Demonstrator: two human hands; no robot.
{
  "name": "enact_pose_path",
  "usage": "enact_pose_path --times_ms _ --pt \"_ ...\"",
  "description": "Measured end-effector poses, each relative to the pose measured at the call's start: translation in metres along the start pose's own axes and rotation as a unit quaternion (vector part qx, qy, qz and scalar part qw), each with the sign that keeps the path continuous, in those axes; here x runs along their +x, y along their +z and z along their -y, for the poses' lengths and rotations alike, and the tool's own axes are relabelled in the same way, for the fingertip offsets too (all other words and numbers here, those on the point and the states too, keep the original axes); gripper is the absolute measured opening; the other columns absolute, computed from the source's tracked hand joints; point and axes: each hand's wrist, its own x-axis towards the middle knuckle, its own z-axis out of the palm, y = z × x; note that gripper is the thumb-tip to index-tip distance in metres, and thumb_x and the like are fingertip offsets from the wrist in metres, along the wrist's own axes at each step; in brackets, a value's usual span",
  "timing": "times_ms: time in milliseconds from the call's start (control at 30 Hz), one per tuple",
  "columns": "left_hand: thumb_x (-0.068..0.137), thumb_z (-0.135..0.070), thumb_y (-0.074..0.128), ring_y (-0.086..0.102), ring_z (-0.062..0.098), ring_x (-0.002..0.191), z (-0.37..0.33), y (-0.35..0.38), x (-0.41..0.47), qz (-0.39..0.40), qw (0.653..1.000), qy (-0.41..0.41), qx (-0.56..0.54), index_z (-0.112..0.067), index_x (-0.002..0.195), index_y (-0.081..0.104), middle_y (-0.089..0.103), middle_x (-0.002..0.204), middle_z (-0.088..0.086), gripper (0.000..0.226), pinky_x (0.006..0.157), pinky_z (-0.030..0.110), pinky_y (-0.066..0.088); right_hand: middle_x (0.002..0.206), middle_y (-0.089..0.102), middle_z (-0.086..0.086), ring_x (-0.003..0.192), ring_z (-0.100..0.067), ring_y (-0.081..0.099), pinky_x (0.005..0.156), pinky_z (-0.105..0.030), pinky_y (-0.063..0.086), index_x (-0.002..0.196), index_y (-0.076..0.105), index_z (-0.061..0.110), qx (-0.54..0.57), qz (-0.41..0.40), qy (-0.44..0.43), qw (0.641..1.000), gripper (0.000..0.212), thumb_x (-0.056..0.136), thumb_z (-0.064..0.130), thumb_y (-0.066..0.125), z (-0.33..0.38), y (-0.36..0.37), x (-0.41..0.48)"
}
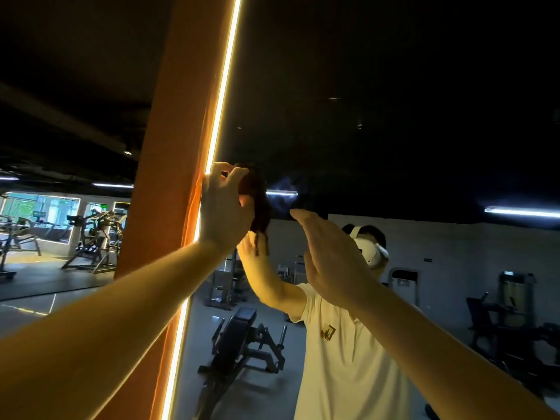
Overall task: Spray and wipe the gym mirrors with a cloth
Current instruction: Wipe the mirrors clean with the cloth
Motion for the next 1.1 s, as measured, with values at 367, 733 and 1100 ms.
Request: enact_pose_path --times_ms 367,733,1100 --pt "0.097 -0.035 0.054 0.055 0.029 0.113 -0.076 0.022 -0.075 0.152 0.930 0.333 -0.007 -0.018 0.133 0.068 0.054 0.137 0.010 0.042 0.098 0.042 0.053 0.131 0.055 -0.014 0.098 -0.019 0.064 0.072 -0.027 0.055 0.136 0.048 0.006 0.017 -0.168 0.130 0.977 0.039 0.098 0.012 0.041 -0.014 -0.034 -0.007" --pt "0.091 -0.006 0.068 0.039 0.033 0.132 -0.105 0.043 -0.075 0.051 0.996 0.057 -0.053 -0.018 0.145 0.054 0.039 0.147 0.013 0.057 0.107 0.049 0.049 0.140 0.057 -0.025 0.130 -0.040 0.057 0.109 -0.050 0.048 0.137 0.053 -0.002 -0.098 -0.069 0.081 0.989 0.064 0.079 0.021 0.068 -0.022 -0.017 -0.033" --pt "0.096 -0.032 0.044 0.054 0.035 0.120 -0.074 0.010 -0.074 0.075 0.985 0.135 0.073 -0.012 0.146 0.057 0.045 0.140 0.016 0.055 0.101 0.051 0.055 0.142 0.056 -0.025 0.133 -0.041 0.055 0.114 -0.051 0.040 0.139 0.045 0.001 -0.023 -0.071 0.092 0.993 0.067 0.087 0.041 0.034 -0.006 -0.022 -0.053"
